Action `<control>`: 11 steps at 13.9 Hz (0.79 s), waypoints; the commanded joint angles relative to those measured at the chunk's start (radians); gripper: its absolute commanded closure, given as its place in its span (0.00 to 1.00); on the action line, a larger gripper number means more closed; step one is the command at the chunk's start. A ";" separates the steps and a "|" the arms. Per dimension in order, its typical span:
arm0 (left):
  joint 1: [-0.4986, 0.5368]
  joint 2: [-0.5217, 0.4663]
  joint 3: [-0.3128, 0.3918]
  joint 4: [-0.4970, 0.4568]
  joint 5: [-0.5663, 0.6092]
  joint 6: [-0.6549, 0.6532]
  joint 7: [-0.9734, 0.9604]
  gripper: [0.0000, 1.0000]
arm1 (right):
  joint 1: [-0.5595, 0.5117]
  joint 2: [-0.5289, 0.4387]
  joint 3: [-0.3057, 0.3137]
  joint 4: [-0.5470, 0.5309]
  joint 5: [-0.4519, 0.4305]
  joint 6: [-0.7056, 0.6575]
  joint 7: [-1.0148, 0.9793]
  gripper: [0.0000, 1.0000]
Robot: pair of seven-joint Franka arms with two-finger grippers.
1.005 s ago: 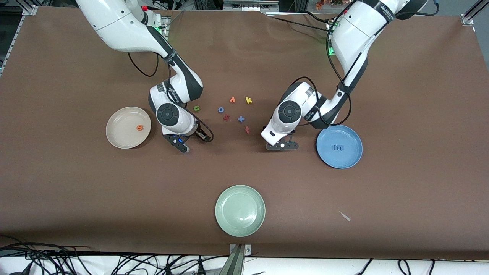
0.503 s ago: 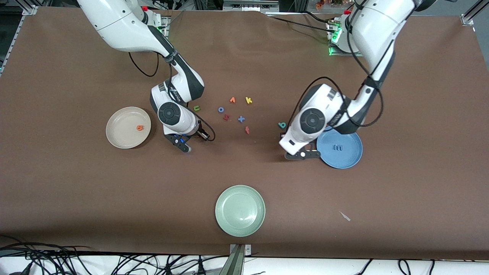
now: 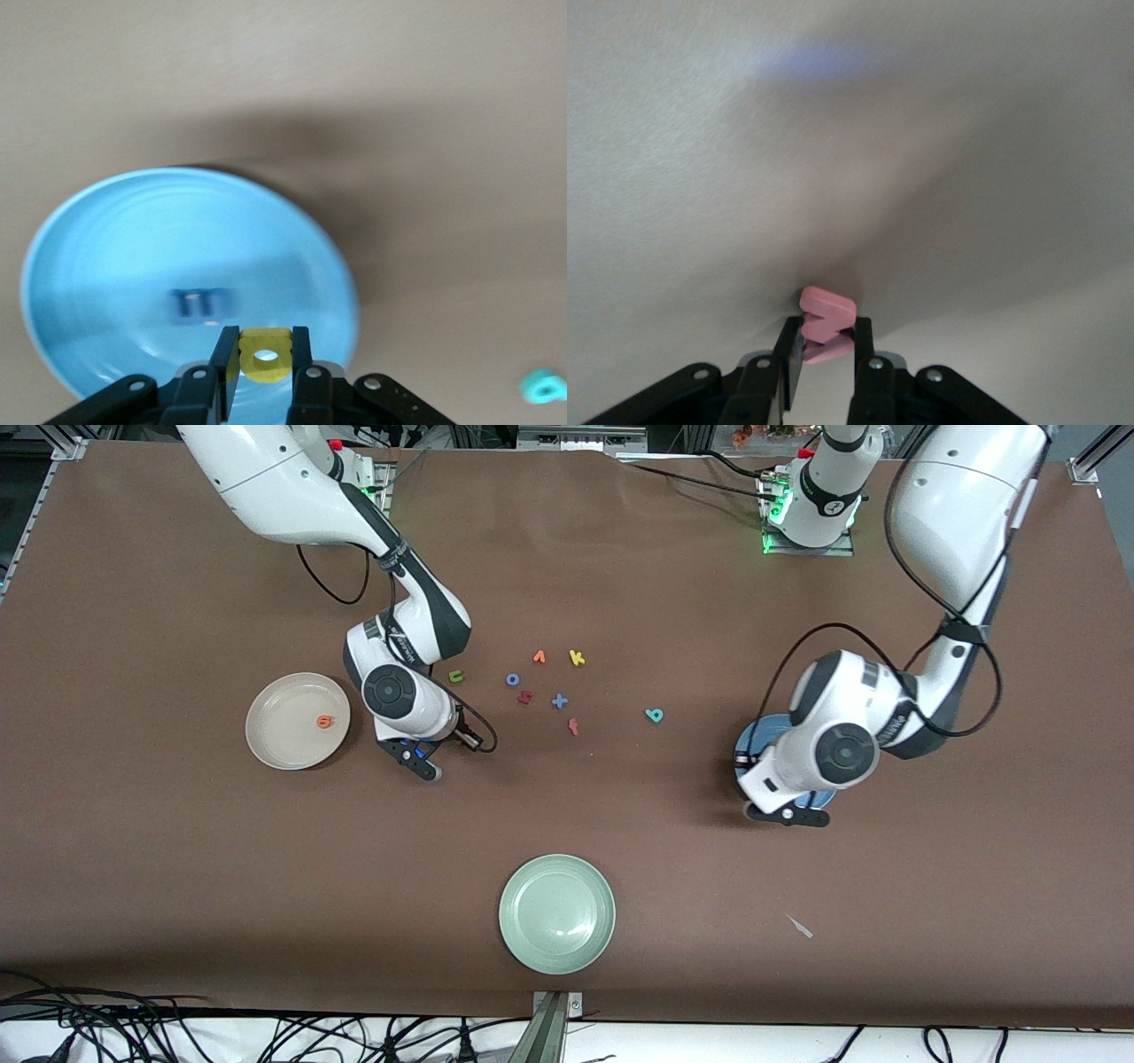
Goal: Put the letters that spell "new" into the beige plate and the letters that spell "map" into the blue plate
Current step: 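Drop the pink letter on the white plate while the left drops yellow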
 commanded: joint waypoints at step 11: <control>0.073 -0.008 -0.073 -0.035 0.005 -0.015 0.111 0.00 | -0.014 -0.271 -0.309 -0.223 -0.020 -0.167 -0.808 1.00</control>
